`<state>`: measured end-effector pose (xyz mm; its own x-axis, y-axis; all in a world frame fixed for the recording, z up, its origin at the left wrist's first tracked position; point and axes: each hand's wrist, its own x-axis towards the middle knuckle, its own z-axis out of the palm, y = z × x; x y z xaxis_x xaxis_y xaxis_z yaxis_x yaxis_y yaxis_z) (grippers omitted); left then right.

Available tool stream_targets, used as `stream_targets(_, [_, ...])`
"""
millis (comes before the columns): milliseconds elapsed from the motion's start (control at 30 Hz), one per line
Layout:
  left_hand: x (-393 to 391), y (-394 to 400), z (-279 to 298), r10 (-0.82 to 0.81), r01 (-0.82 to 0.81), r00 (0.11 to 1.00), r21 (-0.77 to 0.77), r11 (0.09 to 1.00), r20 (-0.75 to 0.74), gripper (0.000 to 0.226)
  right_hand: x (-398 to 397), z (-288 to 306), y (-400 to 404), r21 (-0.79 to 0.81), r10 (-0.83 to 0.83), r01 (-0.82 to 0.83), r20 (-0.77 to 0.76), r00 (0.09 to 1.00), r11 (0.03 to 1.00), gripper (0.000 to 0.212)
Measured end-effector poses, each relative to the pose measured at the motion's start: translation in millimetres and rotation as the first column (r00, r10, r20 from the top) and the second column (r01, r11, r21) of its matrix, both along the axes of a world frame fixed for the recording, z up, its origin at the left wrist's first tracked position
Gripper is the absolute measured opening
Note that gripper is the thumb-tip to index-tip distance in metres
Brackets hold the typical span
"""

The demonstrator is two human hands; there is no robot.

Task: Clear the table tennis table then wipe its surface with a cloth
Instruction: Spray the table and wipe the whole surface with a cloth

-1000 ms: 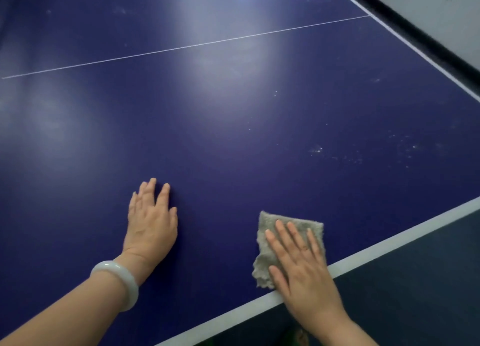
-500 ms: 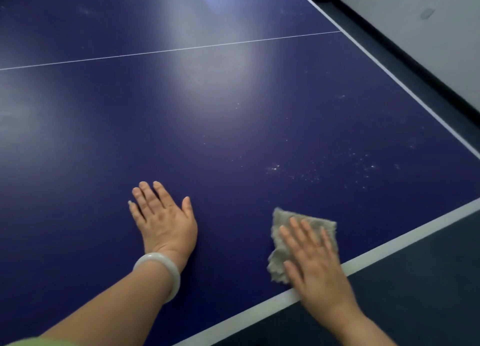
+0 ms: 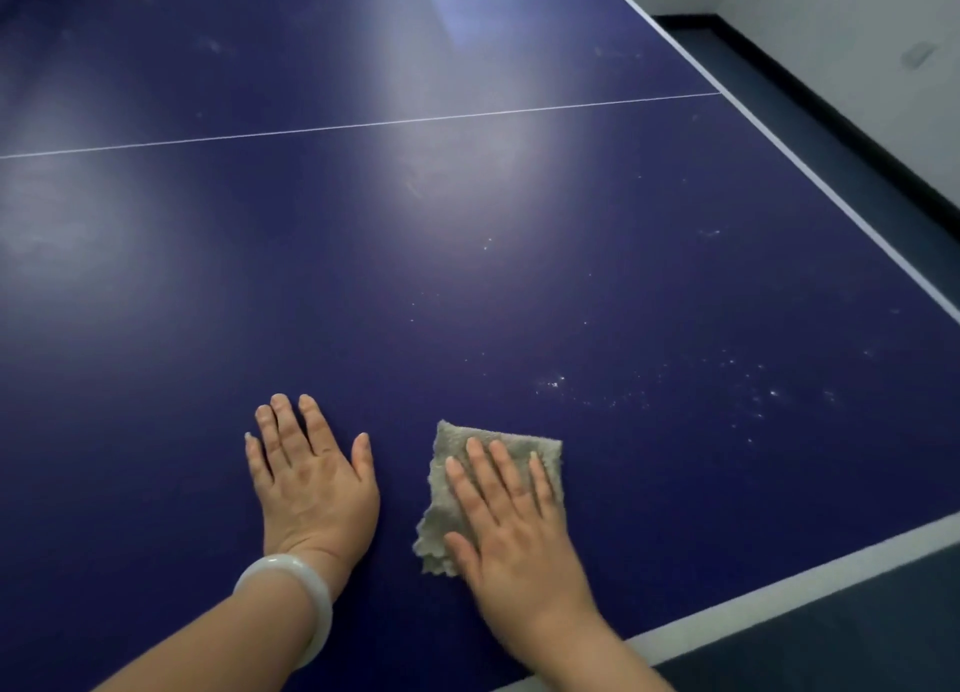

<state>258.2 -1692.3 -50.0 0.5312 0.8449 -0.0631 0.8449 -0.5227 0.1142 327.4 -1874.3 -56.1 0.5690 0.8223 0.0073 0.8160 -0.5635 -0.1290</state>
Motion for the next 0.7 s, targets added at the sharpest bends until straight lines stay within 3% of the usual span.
stream_targets(33, [0, 0, 0, 0.002, -0.002, 1.000, 0.001, 1.000, -0.004, 0.074, 22, -3, -8, -0.009, -0.010, 0.010, 0.033, 0.999, 1.000, 0.062])
stream_targets(100, [0, 0, 1, 0.004, -0.004, 1.000, 0.001, 1.000, 0.000, 0.074, 78, -6, -27, -0.009, -0.218, 0.219, 0.053, 0.974, 0.976, 0.065])
stream_targets(167, [0, 0, 1, 0.006, -0.006, 1.000, -0.005, 1.000, 0.014, 0.074, 124, 0, -42, -0.059, -0.500, 0.497, -0.031, 0.866, 0.866, 0.069])
stream_targets(233, [0, 0, 1, 0.006, -0.006, 1.000, -0.003, 1.000, 0.029, 0.074, 129, 3, -41, -0.083, -0.640, 0.635, -0.070, 0.765, 0.768, 0.065])
stream_targets(300, [0, 0, 0, 0.004, -0.004, 1.000, 0.000, 1.000, 0.030, 0.074, 95, 0, -22, -0.029, -0.598, 0.598, -0.001, 0.802, 0.801, 0.065])
stream_targets(400, [1, 1, -2, 0.008, -0.008, 1.000, 0.012, 1.000, 0.024, 0.074, 24, -2, 12, 0.033, -0.217, 0.216, 0.028, 0.976, 0.976, 0.064])
stream_targets(467, [1, 0, -1, 0.012, -0.013, 0.999, 0.030, 0.999, 0.030, 0.074, 13, 0, 28, 0.011, 0.054, -0.054, 0.002, 0.999, 0.998, 0.061])
stream_targets(533, [0, 0, 0, 0.009, -0.009, 1.000, 0.018, 1.000, 0.027, 0.074, 46, 1, 39, -0.015, 0.170, -0.171, -0.028, 0.985, 0.985, 0.061])
stream_targets(600, [1, 0, 1, 0.005, -0.005, 1.000, -0.006, 1.000, 0.009, 0.075, 100, -1, 41, -0.039, 0.106, -0.107, -0.023, 0.994, 0.993, 0.069])
stream_targets(700, [0, 0, 2, 0.000, 0.000, 1.000, -0.006, 1.000, 0.012, 0.075, 164, 3, 21, -0.092, -0.306, 0.298, -0.096, 0.947, 0.950, 0.076])
